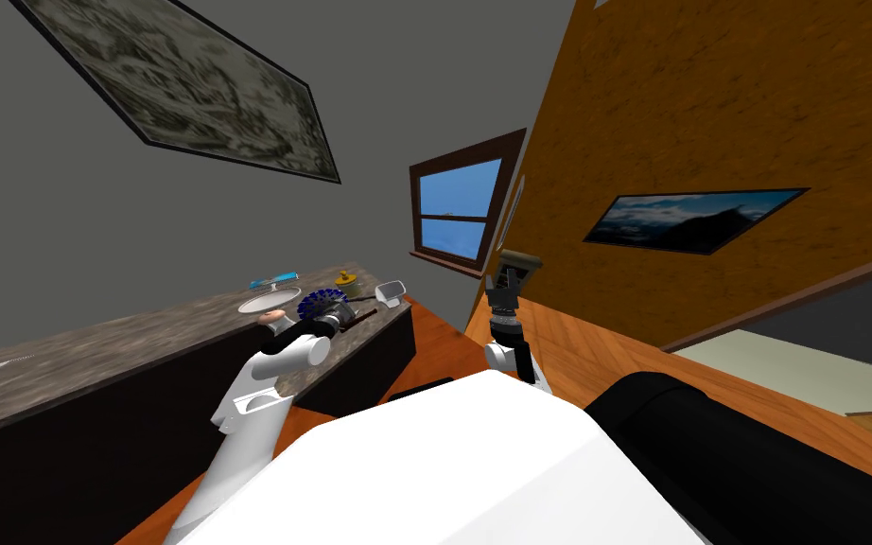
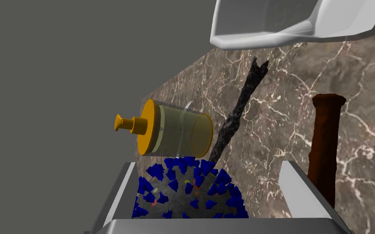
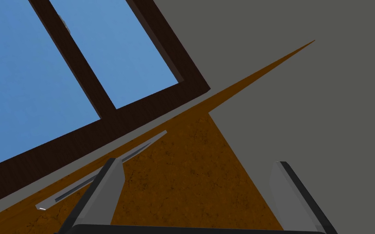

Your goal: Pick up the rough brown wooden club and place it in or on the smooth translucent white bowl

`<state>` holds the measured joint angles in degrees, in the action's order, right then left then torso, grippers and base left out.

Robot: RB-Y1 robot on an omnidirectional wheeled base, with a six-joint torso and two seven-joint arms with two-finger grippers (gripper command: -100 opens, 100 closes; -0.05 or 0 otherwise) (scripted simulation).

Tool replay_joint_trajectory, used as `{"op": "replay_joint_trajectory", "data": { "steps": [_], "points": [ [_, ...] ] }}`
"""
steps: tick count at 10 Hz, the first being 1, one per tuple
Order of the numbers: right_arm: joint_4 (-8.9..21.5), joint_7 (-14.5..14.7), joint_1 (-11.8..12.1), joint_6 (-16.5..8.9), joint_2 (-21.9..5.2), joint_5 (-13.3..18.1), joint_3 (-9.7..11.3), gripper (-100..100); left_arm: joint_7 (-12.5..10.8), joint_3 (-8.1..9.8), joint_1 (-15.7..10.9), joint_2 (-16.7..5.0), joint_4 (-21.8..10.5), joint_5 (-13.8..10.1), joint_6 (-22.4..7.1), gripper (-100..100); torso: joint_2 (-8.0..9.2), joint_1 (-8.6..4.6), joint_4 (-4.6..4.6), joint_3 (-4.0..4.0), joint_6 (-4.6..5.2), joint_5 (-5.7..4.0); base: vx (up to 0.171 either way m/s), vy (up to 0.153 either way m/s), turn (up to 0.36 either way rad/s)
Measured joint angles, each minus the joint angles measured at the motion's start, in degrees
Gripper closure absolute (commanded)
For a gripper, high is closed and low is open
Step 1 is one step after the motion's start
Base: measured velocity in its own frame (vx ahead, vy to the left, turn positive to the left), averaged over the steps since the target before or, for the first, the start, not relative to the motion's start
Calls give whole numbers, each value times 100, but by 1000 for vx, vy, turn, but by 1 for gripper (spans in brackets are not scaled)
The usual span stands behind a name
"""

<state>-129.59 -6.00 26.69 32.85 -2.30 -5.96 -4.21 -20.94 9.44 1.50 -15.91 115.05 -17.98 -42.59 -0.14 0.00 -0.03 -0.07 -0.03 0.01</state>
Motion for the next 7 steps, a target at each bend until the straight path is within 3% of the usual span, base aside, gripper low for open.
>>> {"op": "replay_joint_trajectory", "data": {
  "steps": [7],
  "points": [
    [0,0,0,0,0,0,0,0,-168,149,-270,-220,-351,-242,-1078,-100,0,-2,0,0,0,0,26,-5,-28]
  ]
}}
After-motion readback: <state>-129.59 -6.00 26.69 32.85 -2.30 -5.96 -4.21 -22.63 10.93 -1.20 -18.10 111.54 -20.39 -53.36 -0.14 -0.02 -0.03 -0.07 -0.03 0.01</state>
